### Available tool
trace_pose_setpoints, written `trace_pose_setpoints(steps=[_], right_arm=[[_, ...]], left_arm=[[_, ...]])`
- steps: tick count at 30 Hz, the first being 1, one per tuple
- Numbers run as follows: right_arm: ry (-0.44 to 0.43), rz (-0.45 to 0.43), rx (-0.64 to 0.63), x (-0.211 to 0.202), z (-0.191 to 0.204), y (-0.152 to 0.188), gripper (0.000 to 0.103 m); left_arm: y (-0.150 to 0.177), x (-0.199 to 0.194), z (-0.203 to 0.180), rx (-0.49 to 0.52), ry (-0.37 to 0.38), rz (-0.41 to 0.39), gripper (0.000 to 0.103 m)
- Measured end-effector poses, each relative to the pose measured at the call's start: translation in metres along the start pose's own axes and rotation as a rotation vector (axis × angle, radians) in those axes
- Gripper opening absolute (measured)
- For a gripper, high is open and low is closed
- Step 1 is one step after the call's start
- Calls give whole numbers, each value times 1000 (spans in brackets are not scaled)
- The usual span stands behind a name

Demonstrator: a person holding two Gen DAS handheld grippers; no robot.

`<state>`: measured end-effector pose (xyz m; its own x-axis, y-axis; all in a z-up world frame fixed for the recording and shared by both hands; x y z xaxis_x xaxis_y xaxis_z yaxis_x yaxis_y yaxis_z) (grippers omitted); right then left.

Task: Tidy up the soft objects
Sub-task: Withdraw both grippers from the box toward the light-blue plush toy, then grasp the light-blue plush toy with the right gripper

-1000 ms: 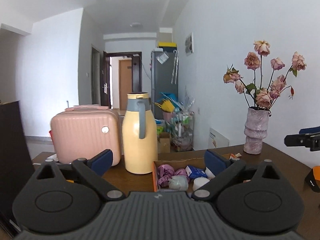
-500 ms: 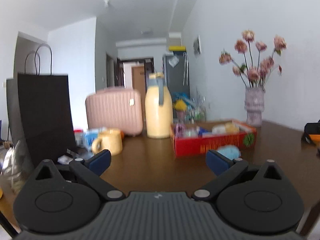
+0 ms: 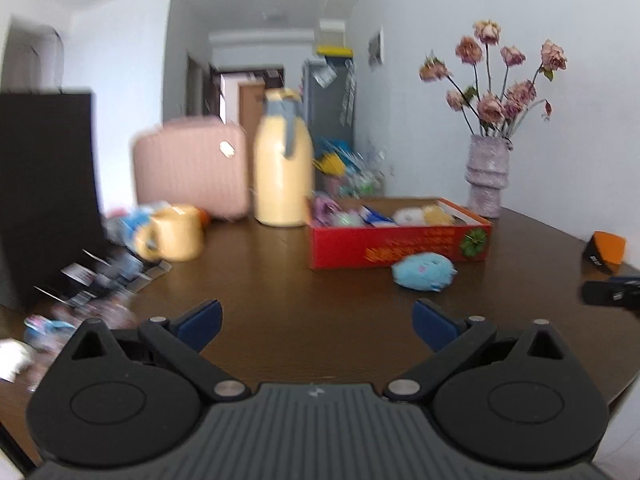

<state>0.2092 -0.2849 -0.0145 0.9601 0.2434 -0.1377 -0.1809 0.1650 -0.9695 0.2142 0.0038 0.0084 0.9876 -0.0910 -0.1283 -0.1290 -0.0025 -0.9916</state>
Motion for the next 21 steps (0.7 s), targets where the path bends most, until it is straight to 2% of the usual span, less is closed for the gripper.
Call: trace_pose_setpoints(steps=[4, 7, 8, 11, 14, 16, 18, 19, 21], right_arm=[[-10, 19, 48, 44, -15, -7, 85], [-36, 57, 116, 97, -32, -13, 82], [-46, 72, 130, 114, -35, -14, 78], [-75, 120, 179, 172, -44, -16, 70], [-83, 154, 210, 222, -48, -12, 66], [-80, 187, 250, 253, -55, -4, 60], [-74, 217, 289, 274, -60, 4, 52], [-79, 231, 302, 279, -61, 9, 45], [-103, 256, 311, 283, -61, 17, 40]], left_arm=[[1, 52, -16, -71, 40, 70, 103], [2, 109, -28, -181, 74, 134, 103], [3, 128, -32, -207, 100, 159, 103], [8, 180, -47, -224, 175, 232, 97], [16, 224, -52, -272, 203, 333, 79], [24, 245, -52, -354, 248, 391, 72], [33, 257, -52, -406, 264, 406, 69], [36, 259, -51, -410, 267, 401, 68], [41, 262, -49, -411, 278, 398, 65]])
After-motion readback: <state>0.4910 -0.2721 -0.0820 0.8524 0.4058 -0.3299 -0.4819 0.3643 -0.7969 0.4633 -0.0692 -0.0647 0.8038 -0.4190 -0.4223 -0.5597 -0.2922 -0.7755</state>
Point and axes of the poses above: each gripper's, at about its wrist camera, not at the fingertips, and x roughly the way its jaws point, z to its left, y to its underside, the point moved 4 cm from there along x, roughly the way its jaws point, and after that the axes turned 13 degrees about -z, right-handed, at the moved point
